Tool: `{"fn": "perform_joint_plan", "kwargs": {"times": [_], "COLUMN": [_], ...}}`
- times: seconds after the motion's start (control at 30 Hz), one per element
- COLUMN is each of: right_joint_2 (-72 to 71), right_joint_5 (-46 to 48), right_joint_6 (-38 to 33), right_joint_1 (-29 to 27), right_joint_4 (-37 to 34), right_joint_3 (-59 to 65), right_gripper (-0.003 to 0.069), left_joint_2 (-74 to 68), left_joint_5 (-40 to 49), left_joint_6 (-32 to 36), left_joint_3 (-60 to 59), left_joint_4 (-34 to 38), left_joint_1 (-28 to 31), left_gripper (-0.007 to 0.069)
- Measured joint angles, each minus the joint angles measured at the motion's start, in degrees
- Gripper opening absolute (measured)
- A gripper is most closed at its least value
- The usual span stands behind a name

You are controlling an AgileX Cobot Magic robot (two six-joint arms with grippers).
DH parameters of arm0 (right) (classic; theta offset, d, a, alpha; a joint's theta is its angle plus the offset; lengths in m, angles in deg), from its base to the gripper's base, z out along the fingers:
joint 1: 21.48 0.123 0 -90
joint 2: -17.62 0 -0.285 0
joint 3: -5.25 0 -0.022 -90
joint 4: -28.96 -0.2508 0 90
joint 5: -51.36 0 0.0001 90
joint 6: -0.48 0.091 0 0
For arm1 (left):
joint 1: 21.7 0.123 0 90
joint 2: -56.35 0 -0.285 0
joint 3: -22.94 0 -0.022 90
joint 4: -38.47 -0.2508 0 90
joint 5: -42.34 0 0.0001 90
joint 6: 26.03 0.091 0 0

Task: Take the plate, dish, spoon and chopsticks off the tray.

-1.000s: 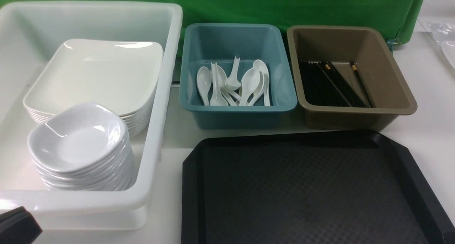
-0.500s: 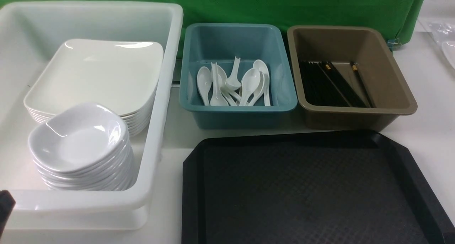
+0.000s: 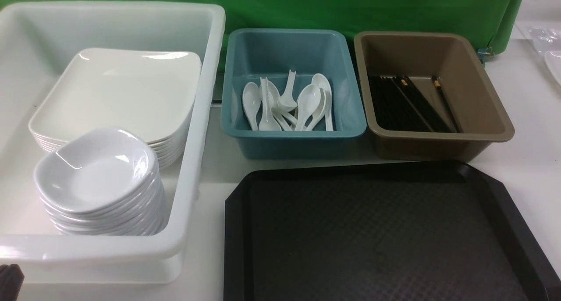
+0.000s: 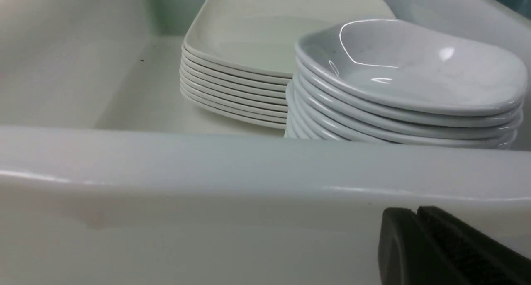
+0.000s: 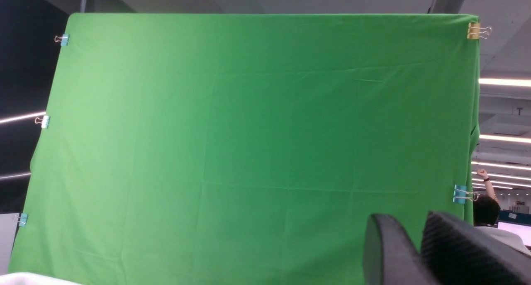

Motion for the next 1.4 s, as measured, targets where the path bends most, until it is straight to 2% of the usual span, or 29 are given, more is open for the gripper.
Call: {"fn": "perform_joint_plan", "kwargs": {"times": [0.77,0.83,0.87,1.0,1.07,1.3,1.4], "right_joint_2": [0.00,-0.04,-0.04,-0.06,-0.01,-0.29,-0.40], "right_joint_5": [0.14,2.74,7.05,14.28,17.37,19.21,18.99], "right_joint_6": [0.00,0.00,0.00,0.00,0.00,1.31,1.59], "right_joint_1": [0.00,0.00,-0.33,-3.25,-7.23,-17.28,-19.30], "right_joint_4": [0.00,0.00,0.00,0.00,0.00,-0.32,-0.43], "right_joint_3": [0.00,0.00,0.35,3.40,8.83,28.54,30.41], "right_gripper": [0.0221,0.0230,0.0232,0.0235,0.0235,0.0238,0.0238], "left_joint_2": [0.00,0.00,0.00,0.00,0.00,0.00,0.00], "left_joint_5": [-0.24,-0.24,-0.24,-0.29,-0.29,-0.30,-0.43], "left_joint_6": [0.22,0.22,0.36,0.36,0.38,0.60,0.60], "left_joint_3": [0.00,0.00,0.00,0.00,0.00,0.00,0.00], "left_joint_4": [0.00,0.00,0.00,-0.02,-0.02,-0.08,-0.14], "left_joint_1": [0.00,0.00,0.00,0.00,0.00,0.00,0.00], "left_gripper": [0.0011,0.0011,0.0011,0.0011,0.0013,0.0013,0.0013]}}
